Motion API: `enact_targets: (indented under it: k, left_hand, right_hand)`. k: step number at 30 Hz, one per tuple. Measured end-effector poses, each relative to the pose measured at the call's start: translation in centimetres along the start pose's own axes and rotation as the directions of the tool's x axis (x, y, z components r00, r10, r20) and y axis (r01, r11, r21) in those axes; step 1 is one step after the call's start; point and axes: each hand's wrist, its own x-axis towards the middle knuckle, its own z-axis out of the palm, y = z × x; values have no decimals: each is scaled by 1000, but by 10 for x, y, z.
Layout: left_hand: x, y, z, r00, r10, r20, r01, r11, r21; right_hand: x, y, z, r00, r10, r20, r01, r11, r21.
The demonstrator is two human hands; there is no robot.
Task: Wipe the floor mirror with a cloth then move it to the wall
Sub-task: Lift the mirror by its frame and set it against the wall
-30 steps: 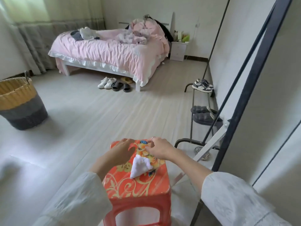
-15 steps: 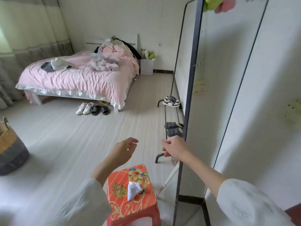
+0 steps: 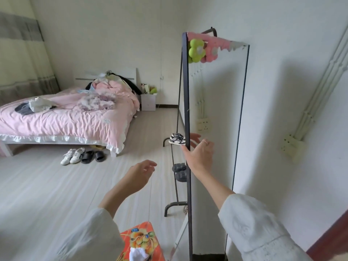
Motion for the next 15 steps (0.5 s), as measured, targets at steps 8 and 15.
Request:
enact_targets:
  k: [8,15]
  left_hand:
    - [51,2,3,990,114,87,-113,993,-17]
    - [96,10,14,931,250,268,-242,968,-61]
  right_hand:
    - [10,-10,12,996,-2,-86,-8,993,-118]
    - [14,-6,-9,993,18,-120,-37,987,-158]
